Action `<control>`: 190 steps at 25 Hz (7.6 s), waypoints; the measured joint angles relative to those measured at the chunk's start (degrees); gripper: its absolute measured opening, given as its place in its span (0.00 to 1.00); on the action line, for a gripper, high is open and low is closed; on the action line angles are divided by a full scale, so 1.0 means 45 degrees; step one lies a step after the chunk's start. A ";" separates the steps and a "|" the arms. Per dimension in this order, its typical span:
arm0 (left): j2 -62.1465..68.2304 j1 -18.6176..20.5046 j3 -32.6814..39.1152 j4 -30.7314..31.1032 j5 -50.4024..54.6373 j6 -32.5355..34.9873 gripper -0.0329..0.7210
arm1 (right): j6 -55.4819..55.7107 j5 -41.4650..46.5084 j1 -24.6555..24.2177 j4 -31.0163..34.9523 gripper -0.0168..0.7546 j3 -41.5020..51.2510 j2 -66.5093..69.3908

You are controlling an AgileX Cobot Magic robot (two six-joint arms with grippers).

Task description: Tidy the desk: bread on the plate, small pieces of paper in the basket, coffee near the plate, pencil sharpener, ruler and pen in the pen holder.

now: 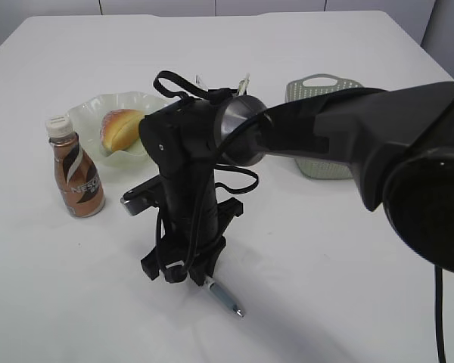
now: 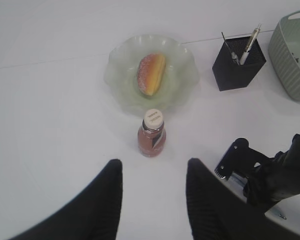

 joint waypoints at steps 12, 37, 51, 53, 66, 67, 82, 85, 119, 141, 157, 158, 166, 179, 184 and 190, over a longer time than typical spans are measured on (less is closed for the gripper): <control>0.0000 0.0000 0.0000 0.0000 0.0000 0.0000 0.45 | 0.0199 0.0000 0.0000 -0.0092 0.13 -0.0187 -0.0018; 0.0000 0.0000 0.0000 0.0000 0.0000 0.0000 0.45 | 0.0201 -0.9085 -0.0127 -0.2720 0.12 0.6745 -0.7706; 0.0000 0.0000 0.0000 -0.0471 0.0000 0.0000 0.45 | 0.0927 -1.4598 -0.2150 -0.3558 0.12 0.7920 -0.8615; 0.0000 0.0000 0.0000 -0.0471 0.0000 0.0000 0.45 | 0.0927 -1.5880 -0.2542 -0.3580 0.12 0.7920 -0.8615; 0.0000 0.0000 0.0000 -0.0400 0.0000 0.0000 0.45 | 0.0847 -2.1849 -0.3850 -0.2373 0.12 0.7920 -0.6294; 0.0000 0.0000 0.0000 -0.0400 0.0000 0.0000 0.45 | 0.0803 -2.2178 -0.3860 -0.2343 0.12 0.7859 -0.6011; 0.0000 0.0000 0.0000 -0.0306 0.0000 0.0000 0.45 | -0.1834 -2.0551 -0.3950 0.0150 0.12 0.3905 -0.2642; 0.0000 0.0000 0.0000 -0.0242 0.0000 0.0000 0.45 | -0.1879 -2.0136 -0.4111 0.0305 0.12 0.3557 -0.2339; 0.0563 0.0000 0.0000 0.0094 0.0000 0.0000 0.45 | -0.1159 -1.9202 -0.4794 0.0439 0.12 0.3008 -0.1360; 0.0563 0.0000 0.0000 0.0133 0.0000 0.0000 0.45 | -0.0409 -1.7064 -0.4794 0.0018 0.49 0.2587 -0.1354; 0.0563 0.0000 0.0000 0.0133 0.0000 0.0000 0.45 | -0.0354 -1.0721 -0.4260 0.0018 0.51 -0.0450 -0.1760; 0.0563 0.0000 0.0000 0.0155 0.0000 0.0000 0.45 | -0.0272 -1.0209 -0.4236 0.0018 0.51 -0.0703 -0.1882; 0.0563 0.0000 0.0000 0.0780 0.0000 0.0020 0.47 | -0.0272 -0.6217 -0.4236 0.0018 0.51 -0.3116 -0.3271; -0.0857 0.0000 0.0000 0.0629 0.0000 0.0020 0.66 | 0.0070 -0.0355 -0.4227 -0.0473 0.53 -0.4186 -0.6772; -0.1905 0.0000 0.0000 -0.0095 0.0000 0.0020 0.66 | 0.0092 0.0547 -0.4227 -0.0900 0.53 -0.4195 -0.7586; -0.3257 0.0000 0.0000 -0.1001 0.0009 0.0785 0.64 | 0.0418 0.0598 -0.4227 -0.0900 0.53 -0.4195 -0.8961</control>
